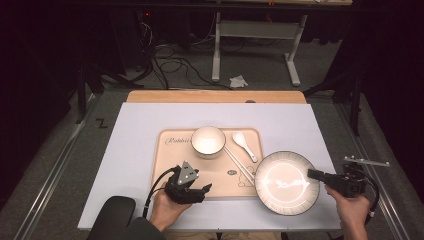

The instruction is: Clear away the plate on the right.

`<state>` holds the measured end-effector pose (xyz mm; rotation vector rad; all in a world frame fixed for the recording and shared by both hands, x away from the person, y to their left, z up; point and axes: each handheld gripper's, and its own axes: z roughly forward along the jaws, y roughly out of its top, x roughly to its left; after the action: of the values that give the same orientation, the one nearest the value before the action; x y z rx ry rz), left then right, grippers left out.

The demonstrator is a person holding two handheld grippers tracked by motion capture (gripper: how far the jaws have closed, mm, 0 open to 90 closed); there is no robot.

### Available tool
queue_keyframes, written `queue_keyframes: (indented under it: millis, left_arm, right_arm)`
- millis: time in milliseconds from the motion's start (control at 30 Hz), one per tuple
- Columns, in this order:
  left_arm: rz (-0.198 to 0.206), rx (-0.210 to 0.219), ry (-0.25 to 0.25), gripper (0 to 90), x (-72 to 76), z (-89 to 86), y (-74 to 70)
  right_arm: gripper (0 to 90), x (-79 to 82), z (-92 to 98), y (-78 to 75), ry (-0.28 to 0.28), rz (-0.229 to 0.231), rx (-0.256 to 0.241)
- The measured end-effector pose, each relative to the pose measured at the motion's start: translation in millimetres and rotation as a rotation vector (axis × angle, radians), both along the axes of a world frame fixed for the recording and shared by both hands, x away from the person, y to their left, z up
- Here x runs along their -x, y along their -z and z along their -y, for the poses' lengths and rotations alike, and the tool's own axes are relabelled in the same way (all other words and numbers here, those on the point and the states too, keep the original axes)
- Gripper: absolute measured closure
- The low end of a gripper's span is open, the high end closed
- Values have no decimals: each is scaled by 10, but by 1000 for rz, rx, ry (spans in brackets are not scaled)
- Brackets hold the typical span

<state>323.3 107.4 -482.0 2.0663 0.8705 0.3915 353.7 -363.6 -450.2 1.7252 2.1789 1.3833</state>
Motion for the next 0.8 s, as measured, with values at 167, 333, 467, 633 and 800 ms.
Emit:
queue_keyframes:
  millis: [167, 333, 467, 633, 800]
  left_arm:
    - [-3, 25, 5, 330, 8, 3, -14]
    - [-33, 72, 19, 320, 11, 8, -28]
    - [-39, 66, 22, 316, 23, 23, -20]
    - [-82, 70, 36, 359, 51, 50, -28]
    - [-76, 69, 6, 320, 72, 38, -19]
  right_arm:
    - [859, -53, -200, 11, -67, -10, -9]
    - [858, -120, -385, 38, -118, -26, 5]
    - [858, -164, -509, 51, -143, -17, 12]
    - [858, -233, -682, 62, -193, -29, 10]
    - [857, -340, -873, 71, -238, -29, 23]
